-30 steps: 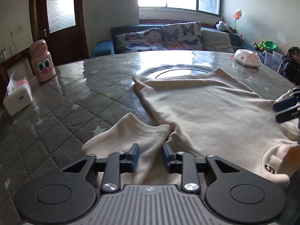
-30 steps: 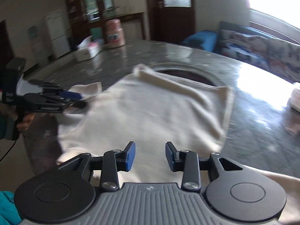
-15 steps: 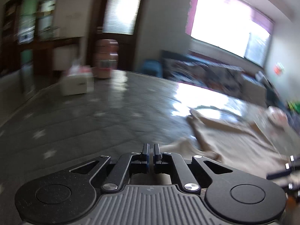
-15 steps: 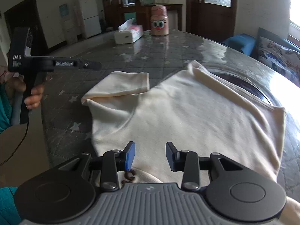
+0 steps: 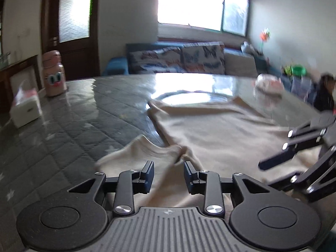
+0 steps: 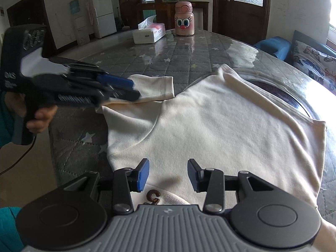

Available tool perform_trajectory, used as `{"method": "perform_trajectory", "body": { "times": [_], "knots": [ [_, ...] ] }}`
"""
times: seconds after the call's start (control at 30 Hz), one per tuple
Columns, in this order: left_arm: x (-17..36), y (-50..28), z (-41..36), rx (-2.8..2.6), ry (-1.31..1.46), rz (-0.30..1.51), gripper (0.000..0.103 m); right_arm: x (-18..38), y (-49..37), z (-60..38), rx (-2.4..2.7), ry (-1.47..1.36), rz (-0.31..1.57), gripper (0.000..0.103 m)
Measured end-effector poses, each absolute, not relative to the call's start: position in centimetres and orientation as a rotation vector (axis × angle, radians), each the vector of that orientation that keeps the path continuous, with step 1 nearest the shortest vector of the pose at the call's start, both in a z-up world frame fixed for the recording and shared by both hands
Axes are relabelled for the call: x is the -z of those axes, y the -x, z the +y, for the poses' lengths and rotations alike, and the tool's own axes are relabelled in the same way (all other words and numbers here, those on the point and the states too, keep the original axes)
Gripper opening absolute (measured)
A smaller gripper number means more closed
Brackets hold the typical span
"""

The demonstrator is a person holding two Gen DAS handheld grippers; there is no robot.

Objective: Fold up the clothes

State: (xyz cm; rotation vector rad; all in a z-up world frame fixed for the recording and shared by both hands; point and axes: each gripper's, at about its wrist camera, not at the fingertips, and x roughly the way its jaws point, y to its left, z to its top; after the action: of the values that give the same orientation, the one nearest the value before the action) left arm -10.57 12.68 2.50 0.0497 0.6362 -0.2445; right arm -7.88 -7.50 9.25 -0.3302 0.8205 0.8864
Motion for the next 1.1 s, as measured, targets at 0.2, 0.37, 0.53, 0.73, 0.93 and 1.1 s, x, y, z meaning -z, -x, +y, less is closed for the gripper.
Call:
{"method": "perform_trajectory", "body": {
  "times": [0.2, 0.37, 0.53, 0.73, 0.93, 1.1],
  "knots": [
    [-1.1, 9.6, 13.1, 0.220, -0.086, 0.666, 0.027, -9.0, 7.8, -7.5, -0.886, 0.322, 0.825, 0.041],
    [-1.7, 10.2, 16.0, 0.122, 0.003, 0.625, 0.004, -8.7, 7.8, -7.4, -0.884, 0.332, 0.837, 0.041],
    [-2.8, 12.2, 20.8, -0.058, 0.190, 0.543, 0.003, -8.5, 7.8, -7.3, -0.884, 0.341, 0.842, 0.041],
    [-2.0, 14.8, 25.7, -0.238, 0.327, 0.525, 0.003, -8.5, 7.9, -7.1, -0.890, 0.355, 0.842, 0.041],
    [-1.0, 14.9, 27.5, -0.304, 0.394, 0.585, 0.011, -9.6, 8.2, -6.4, -0.916, 0.353, 0.812, 0.041],
    [-1.8, 13.7, 25.9, -0.314, 0.305, 0.569, 0.051, -9.9, 8.3, -4.7, -0.957, 0.367, 0.791, 0.042]
  ]
}}
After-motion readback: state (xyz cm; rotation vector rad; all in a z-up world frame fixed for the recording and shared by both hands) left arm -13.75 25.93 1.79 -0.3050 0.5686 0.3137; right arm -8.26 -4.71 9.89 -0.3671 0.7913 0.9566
